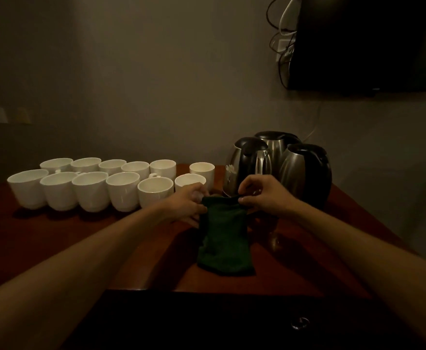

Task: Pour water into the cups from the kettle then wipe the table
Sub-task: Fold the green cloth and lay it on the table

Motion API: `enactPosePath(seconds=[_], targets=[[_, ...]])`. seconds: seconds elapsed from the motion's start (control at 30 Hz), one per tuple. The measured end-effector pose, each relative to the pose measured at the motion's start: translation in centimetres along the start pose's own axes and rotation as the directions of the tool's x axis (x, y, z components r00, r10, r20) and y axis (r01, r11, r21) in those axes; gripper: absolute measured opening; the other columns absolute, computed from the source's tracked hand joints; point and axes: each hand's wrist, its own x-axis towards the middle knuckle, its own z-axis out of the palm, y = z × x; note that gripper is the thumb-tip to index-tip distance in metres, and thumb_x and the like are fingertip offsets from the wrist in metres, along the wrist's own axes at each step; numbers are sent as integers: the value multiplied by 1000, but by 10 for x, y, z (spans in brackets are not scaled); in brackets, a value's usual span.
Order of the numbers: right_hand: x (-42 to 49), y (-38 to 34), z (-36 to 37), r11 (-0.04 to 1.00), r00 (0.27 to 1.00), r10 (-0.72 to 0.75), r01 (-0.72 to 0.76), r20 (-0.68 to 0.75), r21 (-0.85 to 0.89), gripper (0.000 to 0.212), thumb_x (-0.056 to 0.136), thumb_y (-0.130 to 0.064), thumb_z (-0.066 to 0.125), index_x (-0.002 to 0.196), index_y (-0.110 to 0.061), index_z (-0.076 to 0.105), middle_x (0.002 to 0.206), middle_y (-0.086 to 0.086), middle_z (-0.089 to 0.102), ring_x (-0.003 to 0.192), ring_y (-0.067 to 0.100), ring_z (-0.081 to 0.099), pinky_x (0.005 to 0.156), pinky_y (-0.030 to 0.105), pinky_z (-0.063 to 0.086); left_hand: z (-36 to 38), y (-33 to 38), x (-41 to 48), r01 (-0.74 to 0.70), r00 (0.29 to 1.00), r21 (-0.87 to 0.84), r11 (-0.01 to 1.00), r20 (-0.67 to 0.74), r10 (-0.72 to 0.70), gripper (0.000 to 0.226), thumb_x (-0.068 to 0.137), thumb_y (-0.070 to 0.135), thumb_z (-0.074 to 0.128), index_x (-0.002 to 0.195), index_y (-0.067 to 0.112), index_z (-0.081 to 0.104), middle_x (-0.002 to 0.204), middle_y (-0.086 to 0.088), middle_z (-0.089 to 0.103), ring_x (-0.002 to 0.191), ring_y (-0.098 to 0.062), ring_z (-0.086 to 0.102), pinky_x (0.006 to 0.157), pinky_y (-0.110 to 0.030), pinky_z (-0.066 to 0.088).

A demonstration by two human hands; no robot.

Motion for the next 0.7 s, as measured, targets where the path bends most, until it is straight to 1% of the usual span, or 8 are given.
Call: enactPosePath(seconds=[0.07,0.17,0.33,0.4,0.47,0.53,0.63,0.7], targets=[[-2,10,11,983,992,-106,94,-64,-158,22,88,-6,71,98,-24,62,102,-6,65,93,8,66,71,20,57,3,-6,4,-55,998,61,997,-36,57,32,96,-2,59,112,26,53,117,-14,60,97,-27,69,65,-32,64],[-2,24,27,944,975,-192,152,-112,-292,26,87,-8,72,97,-30,61,102,-9,66,96,5,64,84,25,56,10,-18,5,-129,980,186,974,-126,154,35,95,1,62,120,25,53,109,-10,62,86,-22,72,62,-27,61],[-1,27,33,897,993,-112,118,39,-425,26,89,-11,70,102,-31,62,108,-8,64,99,7,61,92,33,56,8,-24,-4,-137,959,499,856,-149,240,30,93,13,69,114,26,53,105,-2,61,74,-17,69,56,-20,56],[-2,22,31,864,992,-71,113,104,-490,26,89,-14,70,109,-29,62,115,-6,64,103,10,62,94,36,56,5,-21,-16,-169,951,644,746,-92,295,18,93,22,69,105,28,56,109,2,62,83,-10,63,66,-24,57],[-6,14,29,783,987,-77,149,143,-604,27,91,-18,68,116,-25,61,119,-3,61,104,13,61,93,36,55,6,-19,-35,-297,934,684,666,66,350,11,96,31,65,104,28,60,108,7,61,92,-6,59,81,-31,58],[-17,4,28,710,975,-77,200,208,-675,22,93,-25,65,114,-25,61,116,-4,56,100,12,59,90,34,55,11,-17,-57,-405,912,691,599,254,323,24,96,42,62,115,28,60,118,9,55,98,-5,56,87,-31,56],[-42,-8,28,801,898,36,236,438,-550,9,92,-34,66,100,-31,62,106,-8,58,96,10,59,88,37,56,15,-26,-77,-463,886,755,464,381,264,48,95,45,62,138,29,50,139,10,44,106,-3,53,92,-27,54],[-56,-16,25,817,864,60,245,500,-521,21,85,-48,71,98,-32,64,104,-10,59,95,10,59,86,38,56,14,-32,-82,-503,853,792,345,391,346,48,98,41,58,142,29,45,140,8,44,107,-1,49,91,-24,52]])
